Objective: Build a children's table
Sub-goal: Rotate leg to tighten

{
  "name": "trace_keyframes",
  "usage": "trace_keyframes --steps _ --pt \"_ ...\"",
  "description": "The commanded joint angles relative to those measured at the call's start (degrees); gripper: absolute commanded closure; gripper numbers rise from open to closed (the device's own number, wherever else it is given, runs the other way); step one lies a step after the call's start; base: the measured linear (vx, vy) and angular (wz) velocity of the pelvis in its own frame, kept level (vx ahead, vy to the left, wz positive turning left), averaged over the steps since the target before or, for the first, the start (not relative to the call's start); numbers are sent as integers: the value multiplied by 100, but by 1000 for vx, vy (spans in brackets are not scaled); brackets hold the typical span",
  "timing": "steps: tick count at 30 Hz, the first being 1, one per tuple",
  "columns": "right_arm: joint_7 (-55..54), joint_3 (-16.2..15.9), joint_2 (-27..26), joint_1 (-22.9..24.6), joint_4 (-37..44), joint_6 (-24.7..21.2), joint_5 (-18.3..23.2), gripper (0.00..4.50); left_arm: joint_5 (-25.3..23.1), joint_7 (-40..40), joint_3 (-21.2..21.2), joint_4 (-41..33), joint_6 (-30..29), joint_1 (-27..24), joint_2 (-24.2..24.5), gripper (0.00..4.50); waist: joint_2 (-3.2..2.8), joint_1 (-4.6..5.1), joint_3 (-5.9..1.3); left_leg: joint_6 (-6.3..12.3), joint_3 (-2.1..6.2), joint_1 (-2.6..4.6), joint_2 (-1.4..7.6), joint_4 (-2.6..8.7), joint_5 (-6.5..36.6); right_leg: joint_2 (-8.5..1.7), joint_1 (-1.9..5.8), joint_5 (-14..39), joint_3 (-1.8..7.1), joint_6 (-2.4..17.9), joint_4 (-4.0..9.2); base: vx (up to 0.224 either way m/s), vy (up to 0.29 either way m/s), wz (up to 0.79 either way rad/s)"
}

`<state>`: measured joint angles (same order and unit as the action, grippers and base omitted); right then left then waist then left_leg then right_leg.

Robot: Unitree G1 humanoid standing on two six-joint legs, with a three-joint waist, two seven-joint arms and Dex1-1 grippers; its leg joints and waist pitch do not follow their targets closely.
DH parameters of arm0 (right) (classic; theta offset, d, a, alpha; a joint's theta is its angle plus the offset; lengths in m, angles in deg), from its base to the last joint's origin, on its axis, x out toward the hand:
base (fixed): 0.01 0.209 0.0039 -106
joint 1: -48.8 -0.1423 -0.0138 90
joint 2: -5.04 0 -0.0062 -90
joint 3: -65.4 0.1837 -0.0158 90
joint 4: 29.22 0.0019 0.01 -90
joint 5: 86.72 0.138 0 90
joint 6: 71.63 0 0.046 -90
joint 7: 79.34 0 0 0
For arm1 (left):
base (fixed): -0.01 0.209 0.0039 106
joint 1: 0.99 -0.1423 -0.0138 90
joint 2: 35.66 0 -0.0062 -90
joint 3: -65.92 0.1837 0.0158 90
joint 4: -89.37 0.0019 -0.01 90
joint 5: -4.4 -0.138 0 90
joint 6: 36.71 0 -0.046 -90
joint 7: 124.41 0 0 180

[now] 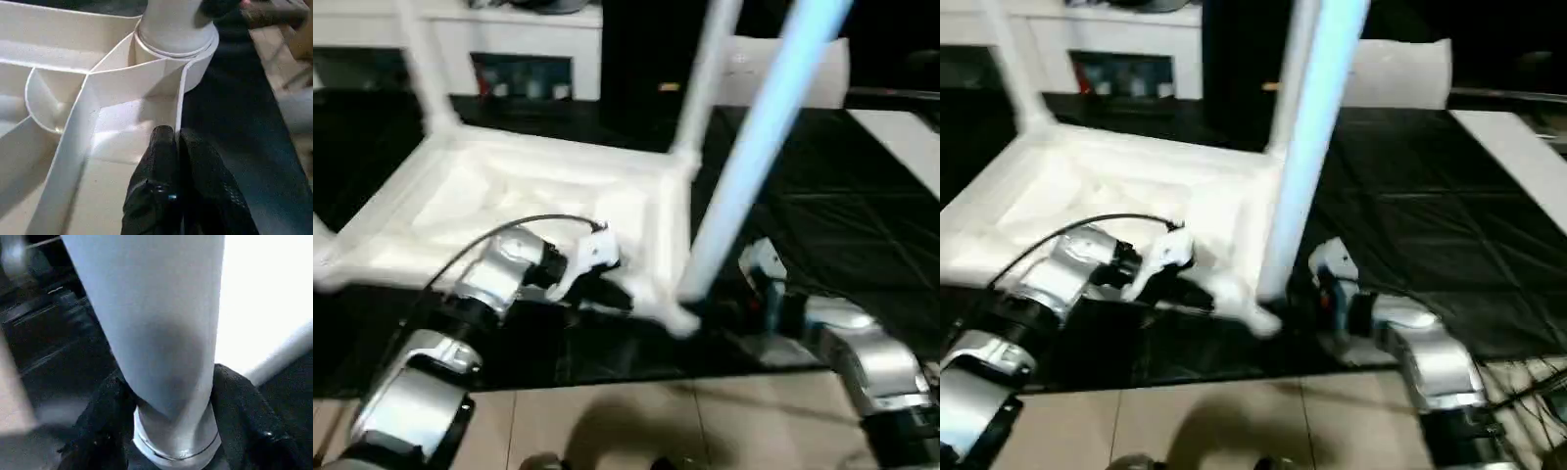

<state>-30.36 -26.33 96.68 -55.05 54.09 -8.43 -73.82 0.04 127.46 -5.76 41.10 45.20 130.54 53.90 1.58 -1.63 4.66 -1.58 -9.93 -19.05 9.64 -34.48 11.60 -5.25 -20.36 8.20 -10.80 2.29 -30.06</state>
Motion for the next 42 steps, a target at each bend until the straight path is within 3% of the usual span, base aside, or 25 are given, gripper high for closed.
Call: trace_keyframes --steps 1,2,3,4,5,6,7,8,9,10,11,12,14,17,21,22,25,27,29,30,33,36,38,41,42 --pt "-619 -507 -843 -196 163 -487 118 253 249 -832 20 -28 -320 120 -965 450 -132 156 -264 -350 489 0 774 701 3577 -465 335 3288 232 -78 262 -57 50 -4" --pt "-813 -493 -989 -224 150 -573 97 254 258 -1004 -25 10 -397 150 -1069 450 -235 134 -236 -566 409 -163 923 1176 4444 -245 403 1618 374 226 -540 -57 50 -4" --pt "-1121 -460 -1225 -287 98 -675 57 254 282 -1336 -134 98 -516 222 -1232 450 -113 175 -226 -579 350 -126 840 1218 4571 -198 301 1167 455 212 -617 0 0 0" --pt "-1536 -378 -1513 -400 -18 -814 13 254 308 -1647 -248 169 -615 301 -1388 450 82 168 -291 -683 281 186 443 853 4130 -365 -1 2113 753 315 -214 0 0 0" --pt "-1899 -300 -1759 -501 -128 -933 -26 254 329 -1907 -348 227 -693 367 -1515 450 152 118 -318 -478 268 182 140 262 2637 -786 -119 4574 814 132 370 0 0 0" --pt "-1899 -300 -1759 -501 -128 -933 -26 254 329 -1907 -348 227 -693 367 -1515 450 200 83 -311 -274 200 274 34 -67 1838 -899 -244 5424 837 -22 625 -11 -35 -20" --pt "-2124 -267 -1914 -590 -230 -948 -68 254 340 -2134 -428 281 -729 425 -1606 450 189 14 -339 -41 270 -35 97 60 929 -955 104 5466 857 -125 496 22 -12 -23" --pt "-2316 -208 -2087 -684 -338 -906 -72 254 331 -2290 -504 282 -790 460 -1692 450 107 29 -345 -66 321 -246 250 400 780 -655 176 4201 752 47 286 22 -12 -23" --pt "-2399 -181 -2212 -770 -435 -763 -65 254 324 -2427 -575 295 -827 499 -1755 450 55 56 -401 -105 339 -144 354 454 923 -527 96 3531 739 199 221 73 -3 -9" --pt "-2399 -181 -2212 -770 -435 -763 -65 254 324 -2427 -575 295 -827 499 -1755 450 18 127 -442 -160 357 -45 463 477 1163 -505 39 2316 800 636 86 0 0 0" --pt "-2494 -150 -2325 -849 -514 -628 -72 198 323 -2492 -615 301 -860 537 -1796 450 39 150 -463 -40 327 -114 448 481 980 -502 110 1415 822 969 -15 0 0 0" --pt "-2543 -134 -2372 -885 -547 -555 -81 198 324 -2507 -629 300 -878 554 -1808 450 40 155 -455 41 297 -125 428 487 980 -506 113 1292 823 1078 -18 0 0 0" --pt "-2520 -123 -2363 -886 -528 -498 -106 181 271 -2485 -603 297 -847 563 -1754 450 70 120 -443 205 217 -125 351 430 1096 -568 126 1911 833 1059 97 0 0 0" --pt "-2402 -43 -2203 -789 -350 -455 -189 152 136 -2315 -558 262 -761 514 -1531 450 44 99 -427 265 213 -130 374 449 1008 -541 101 2024 833 979 115 0 0 0" --pt "-2068 21 -1807 -607 -82 -350 -120 117 69 -1946 -472 161 -634 379 -1178 450 48 105 -400 226 224 -115 395 475 1266 -537 83 2231 831 932 147 0 0 0" --pt "-2023 31 -1751 -584 -49 -341 -104 105 60 -1893 -457 147 -613 361 -1129 450 49 94 -406 251 227 -122 402 481 1246 -538 101 2168 838 904 135 0 0 0" --pt "-1392 183 -1154 -393 251 -278 72 81 -33 -1294 -319 33 -266 188 -632 450 42 92 -425 364 224 -146 413 474 1001 -539 111 1640 845 1029 76 0 0 0" --pt "-1250 195 -1030 -368 292 -270 105 58 -44 -1138 -298 15 -143 159 -546 450 50 93 -445 489 203 -179 397 445 772 -548 140 1333 851 1128 31 0 0 0" --pt "-825 147 -666 -292 376 -205 131 37 -41 -707 -215 -18 122 95 -336 450 42 74 -447 567 181 -171 410 432 636 -535 130 1155 850 1213 9 0 0 0" --pt "-180 93 -122 -205 434 -49 143 29 -49 -142 -100 -25 373 40 -36 450 37 71 -467 603 169 -166 421 414 537 -526 128 922 858 1254 -31 0 0 0" --pt "269 69 216 -172 438 41 135 13 -81 184 -12 45 593 46 160 450 36 39 -455 719 166 -168 433 412 466 -512 101 647 846 1368 -64 0 0 0" --pt "713 16 545 -157 451 159 153 13 -77 582 118 123 795 62 380 450 46 -52 -431 592 149 -136 445 427 682 -529 83 1072 853 1333 -21 0 0 0" --pt "992 -16 753 -178 411 208 225 13 -78 858 201 170 969 78 521 450 37 -69 -414 507 154 -134 446 440 806 -530 81 1246 852 1300 2 0 0 0" --pt "1376 -175 1003 -290 220 422 167 13 -44 1362 312 142 1070 93 655 450 85 -71 -408 410 152 -141 438 444 920 -546 84 1492 852 1237 17 0 0 0" --pt "1376 -175 1003 -290 220 422 167 13 -44 1362 312 142 1070 93 655 450 76 -75 -407 397 152 -138 436 443 929 -553 84 1562 852 1224 24 0 0 0"
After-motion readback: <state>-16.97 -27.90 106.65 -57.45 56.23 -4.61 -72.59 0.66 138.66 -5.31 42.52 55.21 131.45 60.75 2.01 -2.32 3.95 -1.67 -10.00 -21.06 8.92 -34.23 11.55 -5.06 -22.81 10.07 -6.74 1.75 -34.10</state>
